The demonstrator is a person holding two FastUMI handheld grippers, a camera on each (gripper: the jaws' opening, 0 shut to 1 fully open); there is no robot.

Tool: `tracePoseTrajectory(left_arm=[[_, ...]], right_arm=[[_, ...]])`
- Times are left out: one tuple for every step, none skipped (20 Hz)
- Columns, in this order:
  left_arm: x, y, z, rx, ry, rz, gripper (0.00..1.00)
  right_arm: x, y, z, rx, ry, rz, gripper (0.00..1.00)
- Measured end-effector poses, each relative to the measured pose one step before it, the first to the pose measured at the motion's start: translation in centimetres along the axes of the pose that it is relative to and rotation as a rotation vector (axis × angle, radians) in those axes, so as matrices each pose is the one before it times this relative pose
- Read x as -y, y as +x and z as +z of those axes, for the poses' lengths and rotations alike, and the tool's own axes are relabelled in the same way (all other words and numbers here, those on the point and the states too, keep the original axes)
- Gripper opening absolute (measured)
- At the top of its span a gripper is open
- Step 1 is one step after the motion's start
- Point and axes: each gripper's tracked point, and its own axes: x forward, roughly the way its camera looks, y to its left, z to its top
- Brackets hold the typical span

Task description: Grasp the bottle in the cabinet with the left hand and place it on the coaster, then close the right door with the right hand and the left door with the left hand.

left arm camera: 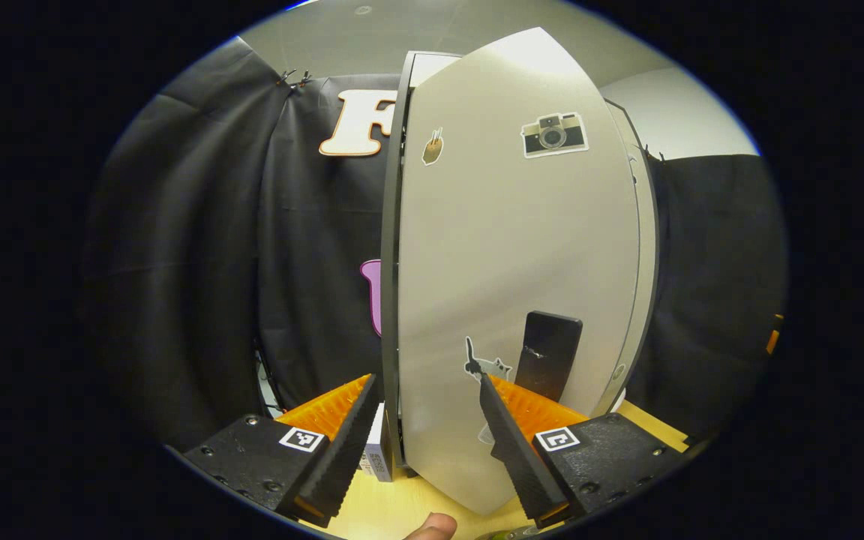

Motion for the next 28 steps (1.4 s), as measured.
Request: tracePoseTrajectory(left_arm=[[0.127,0.159,-0.074,-0.00022,-0.00002,-0.00374,0.87],[0.273,0.133,-0.086,-0.00237,0.00307,-0.00523,0.87],[0.294,0.091,-0.039,-0.00112,0.00244,-0.00644,0.84],[0.462,0.085,-0.007,0.0012,-0.00059,-0.00905,0.87],[0.576,0.005,0.086,-0.00102,-0.00148,-0.01096,0.87],[0.547,-0.098,0.06,-0.00059,0.00016,-0.01041,0.88],[0.448,0.062,0.056,-0.00037,0.00103,-0.00939,0.87],[0.232,-0.035,0.103,0.00199,0.00264,-0.00171,0.91],[0.049,0.007,0.113,0.00353,0.00623,0.00889,0.92],[0.029,-0.23,0.006,0.00362,0.00588,0.0059,0.92],[0.052,-0.233,0.149,0.00497,0.00464,0.00745,0.93],[0.093,-0.237,-0.063,0.00105,0.00058,0.00158,0.93],[0.244,-0.275,-0.115,-0.00179,-0.00185,-0.00385,0.93],[0.113,-0.184,0.014,0.00014,-0.00148,0.00039,0.93],[0.017,-0.282,0.045,0.00154,-0.00158,0.00252,0.93],[0.071,-0.36,-0.055,0.0007,0.0009,0.00385,0.91],[-0.004,-0.361,0.038,0.0029,0.001,0.00487,0.91],[0.2,-0.482,-0.219,-0.00033,0.00129,0.00069,0.93],[0.133,-0.432,-0.041,-0.00023,0.00205,0.00279,0.93],[0.083,-0.428,0.032,0.00022,0.0026,0.00312,0.93],[-0.028,-0.498,-0.095,-0.00054,0.00061,0.0063,0.91],[0.108,-0.475,-0.091,0.00084,-0.00017,0.00251,0.93],[0.149,-0.685,-0.061,0.00131,-0.00176,0.00294,0.93],[0.067,-0.651,-0.01,0.00197,-0.00147,0.00382,0.93],[0.027,-0.596,-0.009,0.00144,-0.00208,0.00574,0.93],[0.103,-0.66,0.01,0.00099,-0.0017,0.00407,0.93],[0.081,-0.677,0.04,0.00301,-0.00164,0.00486,0.93],[0.032,-0.651,0.048,0.00291,-0.00109,0.00632,0.93]], right_arm=[[0.019,-0.045,0.004,-0.0017,0.00026,-0.00079,0.99],[0.121,-0.07,-0.145,-0.00246,-0.00148,-0.00409,0.99],[0.1,-0.042,-0.075,-0.00244,-0.00185,-0.00349,0.99],[0.035,-0.132,-0.008,-0.00084,-0.00156,-0.00316,0.99],[0.03,0.034,0.093,0.00159,0.0002,-0.00188,0.99],[0.031,-0.035,0.106,0.00193,0.00202,-0.00261,0.99],[0.041,-0.02,0.102,0.00177,0.00347,-0.00224,0.99],[0.039,-0.072,0.1,0.00151,0.00272,-0.00216,0.99],[0.047,-0.033,0.108,0.00181,0.00182,-0.00127,0.99],[0.136,-0.116,0.057,0.00104,0.00151,-0.0028,0.99],[0.157,-0.178,0.065,0.0001,0.00131,-0.00069,0.99],[0.128,-0.467,0.037,-0.00022,0.00102,0.00079,0.99],[0.031,-0.182,0.038,-0.00124,0.00048,0.00068,0.99],[-0.011,-0.151,-0.075,-0.00054,0.00007,0.00223,0.99],[-0.093,-0.087,0.037,-0.0008,-0.00016,0.00321,0.99],[-0.039,-0.066,-0.031,0.00128,-0.00018,0.00314,0.99],[-0.093,-0.088,0.053,0.00163,0.00038,0.00464,0.99],[-0.045,-0.115,0.055,0.00046,0.00176,0.00463,0.99],[-0.077,-0.031,0.015,0.00042,0.00246,0.00447,0.99],[-0.22,-0.165,-0.016,0.00055,0.00256,0.00716,0.99],[-0.228,-0.088,0.127,0.00029,0.00221,0.0067,0.99],[-0.151,-0.109,0.003,0.00186,0.00213,0.00716,0.99],[-0.196,-0.049,0.08,0.00054,0.00214,0.0071,0.99],[-0.21,0.02,0.087,0.00108,0.00177,0.00853,0.99],[-0.189,0.053,0.074,0.00103,0.00101,0.00672,0.99],[-0.203,-0.081,0.047,0.00391,0.00015,0.00825,0.99],[-0.257,0.081,0.116,0.00266,-0.00202,0.00879,0.99],[-0.145,-0.056,0.067,0.00393,-0.00269,0.00851,1.0]])
